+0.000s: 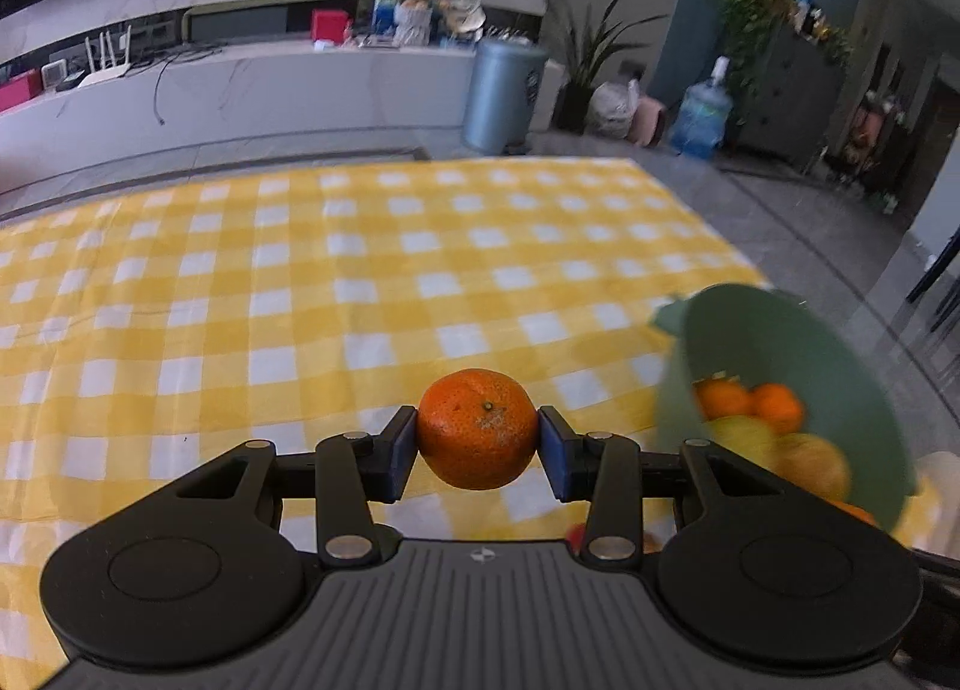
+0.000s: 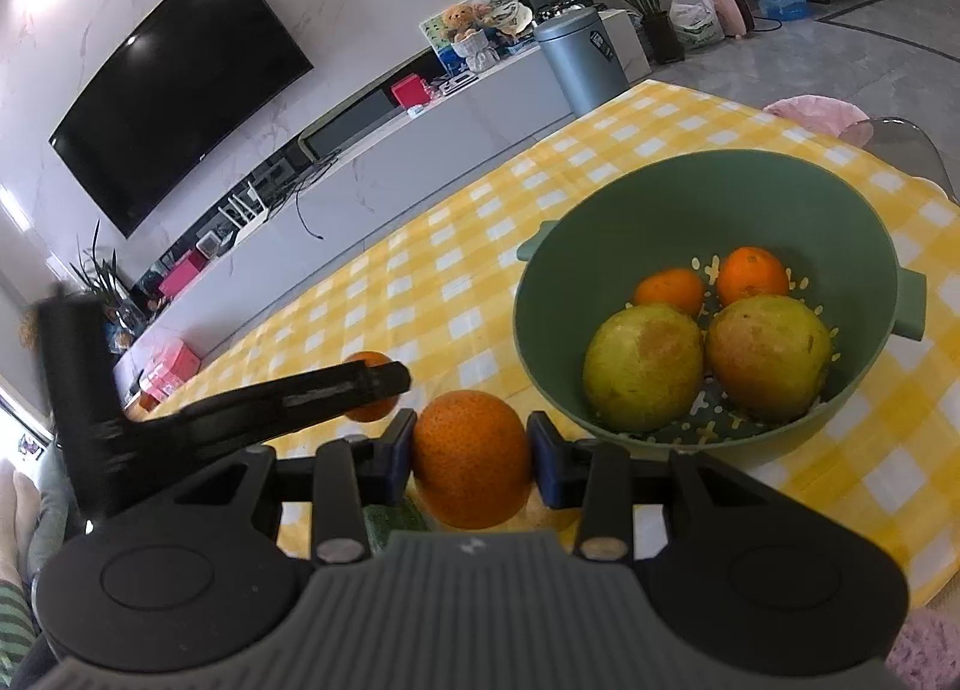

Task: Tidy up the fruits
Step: 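Carry both held oranges over the green colander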

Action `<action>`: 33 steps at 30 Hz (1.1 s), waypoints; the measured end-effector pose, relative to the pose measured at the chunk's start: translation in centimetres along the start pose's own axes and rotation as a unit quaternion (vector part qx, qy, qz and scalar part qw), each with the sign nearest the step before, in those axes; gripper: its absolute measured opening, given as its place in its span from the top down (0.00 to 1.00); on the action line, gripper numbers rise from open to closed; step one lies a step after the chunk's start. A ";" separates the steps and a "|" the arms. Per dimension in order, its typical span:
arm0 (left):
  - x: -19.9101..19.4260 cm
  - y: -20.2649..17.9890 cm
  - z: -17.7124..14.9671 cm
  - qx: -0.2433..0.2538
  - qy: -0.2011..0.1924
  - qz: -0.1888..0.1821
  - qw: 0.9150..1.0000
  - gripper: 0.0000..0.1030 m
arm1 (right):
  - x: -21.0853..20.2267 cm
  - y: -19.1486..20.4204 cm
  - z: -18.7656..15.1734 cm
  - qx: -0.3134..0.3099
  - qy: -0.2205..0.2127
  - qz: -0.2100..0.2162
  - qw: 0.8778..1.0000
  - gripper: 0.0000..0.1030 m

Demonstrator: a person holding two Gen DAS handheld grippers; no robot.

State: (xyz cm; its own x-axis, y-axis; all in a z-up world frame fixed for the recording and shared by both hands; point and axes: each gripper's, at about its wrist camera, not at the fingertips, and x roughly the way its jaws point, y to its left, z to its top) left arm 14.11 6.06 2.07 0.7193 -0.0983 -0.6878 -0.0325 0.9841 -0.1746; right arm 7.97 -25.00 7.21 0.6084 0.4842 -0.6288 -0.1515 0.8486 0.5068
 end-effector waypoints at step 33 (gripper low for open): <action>4.0 -8.5 -0.5 -0.025 0.092 -0.251 0.963 0.34 | -5.7 -11.3 2.3 0.209 -0.130 -0.005 0.969 0.64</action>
State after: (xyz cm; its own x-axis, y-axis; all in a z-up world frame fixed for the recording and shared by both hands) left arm 16.90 -2.80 0.44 0.5182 -0.5895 -0.6196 0.2508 0.7974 -0.5489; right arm 8.06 -37.85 6.41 0.7923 0.3607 -0.4921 0.1501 0.6666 0.7302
